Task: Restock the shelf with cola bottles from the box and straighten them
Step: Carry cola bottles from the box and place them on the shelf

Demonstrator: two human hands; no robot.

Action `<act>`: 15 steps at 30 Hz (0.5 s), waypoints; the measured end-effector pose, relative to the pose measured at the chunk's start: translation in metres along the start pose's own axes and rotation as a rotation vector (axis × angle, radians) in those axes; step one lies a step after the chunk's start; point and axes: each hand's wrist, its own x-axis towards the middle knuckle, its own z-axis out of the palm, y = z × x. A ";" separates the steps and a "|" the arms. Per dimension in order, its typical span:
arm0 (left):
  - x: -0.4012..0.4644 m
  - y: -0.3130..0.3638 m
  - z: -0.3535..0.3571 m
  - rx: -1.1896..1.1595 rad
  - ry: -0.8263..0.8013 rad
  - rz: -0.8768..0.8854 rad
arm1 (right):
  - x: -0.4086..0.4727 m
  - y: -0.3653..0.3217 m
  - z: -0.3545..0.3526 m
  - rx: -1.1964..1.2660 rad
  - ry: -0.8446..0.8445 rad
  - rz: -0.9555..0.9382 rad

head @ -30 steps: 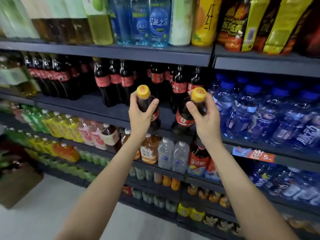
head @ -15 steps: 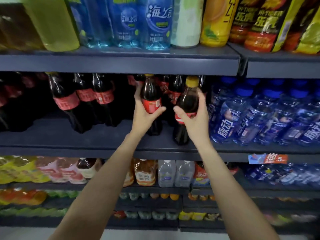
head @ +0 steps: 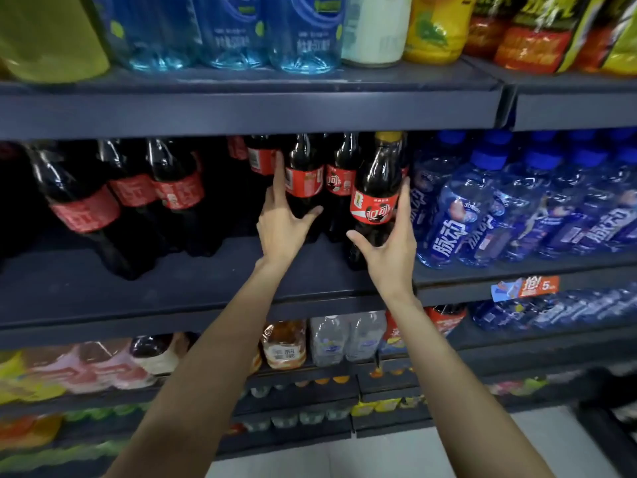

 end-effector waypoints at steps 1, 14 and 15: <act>0.002 0.000 0.003 -0.011 0.015 -0.004 | 0.002 0.000 0.001 -0.027 0.011 0.004; -0.024 0.008 0.005 -0.140 -0.076 -0.153 | -0.014 -0.004 -0.010 -0.191 -0.143 0.128; -0.034 0.012 0.000 -0.162 -0.106 -0.187 | -0.019 -0.004 -0.015 -0.211 -0.173 0.148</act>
